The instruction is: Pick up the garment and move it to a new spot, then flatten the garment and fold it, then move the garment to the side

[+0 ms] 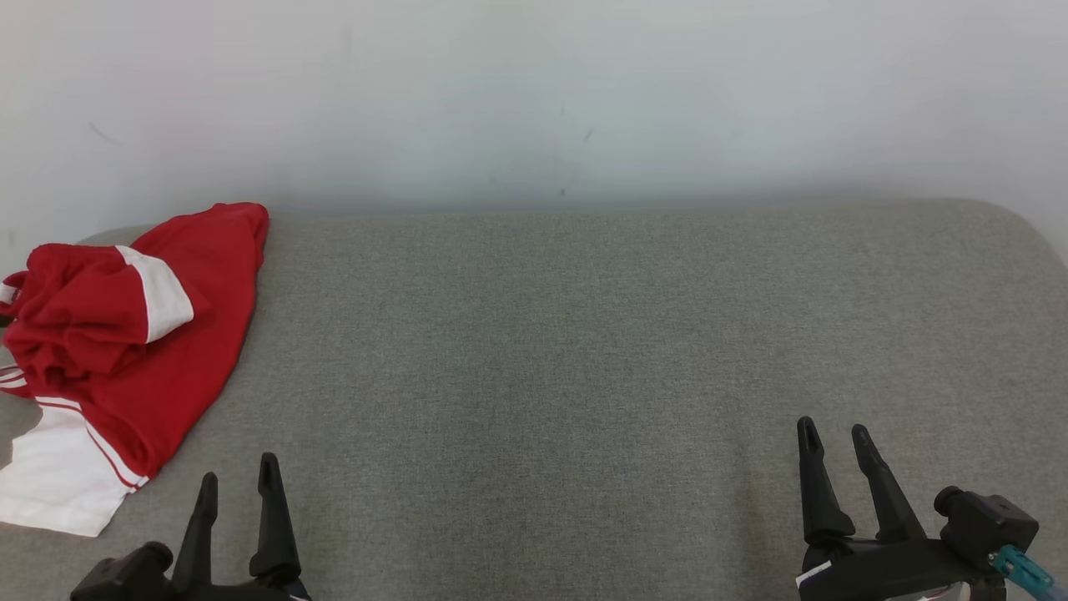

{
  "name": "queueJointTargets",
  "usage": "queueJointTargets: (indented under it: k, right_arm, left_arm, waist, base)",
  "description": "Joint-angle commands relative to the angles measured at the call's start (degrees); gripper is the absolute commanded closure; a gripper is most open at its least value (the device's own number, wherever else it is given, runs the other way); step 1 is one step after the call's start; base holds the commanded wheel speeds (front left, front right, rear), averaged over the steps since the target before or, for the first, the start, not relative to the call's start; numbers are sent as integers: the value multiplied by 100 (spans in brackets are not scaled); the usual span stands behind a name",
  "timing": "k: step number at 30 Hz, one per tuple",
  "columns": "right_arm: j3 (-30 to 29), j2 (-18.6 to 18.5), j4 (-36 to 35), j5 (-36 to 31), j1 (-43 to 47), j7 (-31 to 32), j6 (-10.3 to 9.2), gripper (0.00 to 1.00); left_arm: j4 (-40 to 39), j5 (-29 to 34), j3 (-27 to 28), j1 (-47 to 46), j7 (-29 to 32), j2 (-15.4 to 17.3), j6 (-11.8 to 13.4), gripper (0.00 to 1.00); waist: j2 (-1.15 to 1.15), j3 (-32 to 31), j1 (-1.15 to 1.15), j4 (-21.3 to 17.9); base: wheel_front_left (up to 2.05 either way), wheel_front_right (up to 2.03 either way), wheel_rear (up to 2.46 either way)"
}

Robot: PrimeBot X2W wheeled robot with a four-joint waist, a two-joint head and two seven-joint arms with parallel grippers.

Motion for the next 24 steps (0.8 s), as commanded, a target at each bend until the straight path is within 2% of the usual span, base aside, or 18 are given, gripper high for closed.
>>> queueJointTargets:
  k: [1, 11, 24]
  right_arm:
    - [18, -15, -90, -229, 21, -69, 14, 0]
    - [50, -16, -114, -796, 50, -200, 15, 0]
    - [74, -18, -151, -1519, 89, -370, 16, 0]
  left_arm:
    - [-109, 240, 3, -17, -71, 38, 35, 0]
    - [-202, 754, -9, 77, -205, 84, 84, 0]
    - [-233, 1305, 28, 214, -373, 125, -98, 0]
  waist:
    - [0, -2, 0, 6]
    - [0, -19, 0, 28]
    - [0, -58, 0, 65]
  base:
    - [0, 0, 0]
    - [0, 0, 0]
    - [0, 0, 0]
